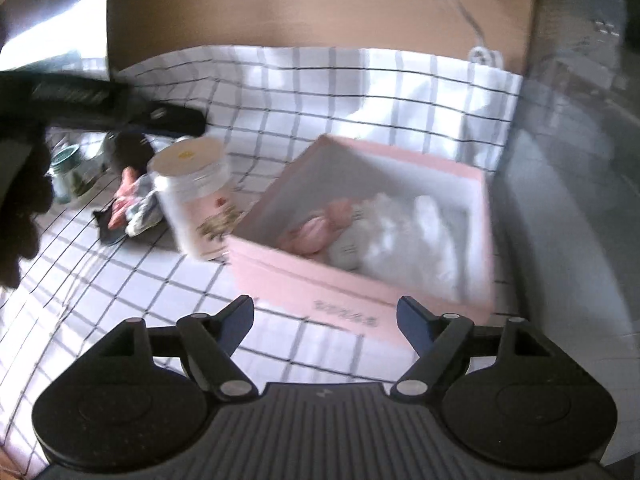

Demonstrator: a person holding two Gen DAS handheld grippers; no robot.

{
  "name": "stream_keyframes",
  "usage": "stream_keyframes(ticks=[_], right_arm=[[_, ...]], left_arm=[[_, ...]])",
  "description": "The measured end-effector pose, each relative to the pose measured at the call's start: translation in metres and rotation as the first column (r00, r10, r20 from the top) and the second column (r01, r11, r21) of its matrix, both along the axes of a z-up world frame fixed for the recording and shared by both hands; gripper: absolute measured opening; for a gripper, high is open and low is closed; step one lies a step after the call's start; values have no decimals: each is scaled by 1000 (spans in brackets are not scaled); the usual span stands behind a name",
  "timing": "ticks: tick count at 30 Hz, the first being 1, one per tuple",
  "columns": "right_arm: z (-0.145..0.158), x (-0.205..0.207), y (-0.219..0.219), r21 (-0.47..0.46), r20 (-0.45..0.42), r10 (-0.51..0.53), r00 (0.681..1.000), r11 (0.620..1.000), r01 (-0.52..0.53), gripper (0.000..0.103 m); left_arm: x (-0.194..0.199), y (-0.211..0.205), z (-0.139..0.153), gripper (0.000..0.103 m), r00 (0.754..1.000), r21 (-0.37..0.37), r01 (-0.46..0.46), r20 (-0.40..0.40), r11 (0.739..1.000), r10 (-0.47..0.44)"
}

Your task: Organize soft objects

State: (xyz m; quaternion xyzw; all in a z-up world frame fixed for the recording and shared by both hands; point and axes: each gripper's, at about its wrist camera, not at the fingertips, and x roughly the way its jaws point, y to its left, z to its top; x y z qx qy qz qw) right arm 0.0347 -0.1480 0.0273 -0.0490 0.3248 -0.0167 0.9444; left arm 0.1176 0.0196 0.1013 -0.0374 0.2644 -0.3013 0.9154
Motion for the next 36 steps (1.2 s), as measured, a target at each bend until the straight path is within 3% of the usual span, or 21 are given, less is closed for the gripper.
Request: stream_keyframes(ticks=[4,10,13,19,24,26,31,36], right_arm=[[-5,5,27,1,-15,45,999,999,-45,81],[-11,9,73,-23,-41,123,992,992,-124,82],[-19,8,100,-81,-64,161,985,983,-166,82],[-25,-6,131,-129,-95,237,967,960,-248,82],[-31,-13,128,-150,-118,186,975,968,-203,82],[-31,-15,122,-149,-119,155,981,974,-172,82],[-29,-16,112,-141,-114,107,988,982,-122,82],[-31,-5,121,-127,-117,123,985,982,-138,82]], left_arm=[[-18,57,-20,34,983,-1,-183,-27,983,183],[-16,110,-47,34,938,60,-319,-124,946,324],[-12,120,-51,34,943,53,-306,-120,951,310],[40,112,-57,34,949,45,-267,-159,963,271],[80,101,-67,34,935,53,-296,-188,954,301],[88,95,-71,34,935,97,-288,-186,953,302],[82,87,-74,31,947,195,-238,-171,951,272],[56,96,-76,27,959,221,-201,-156,954,238]])
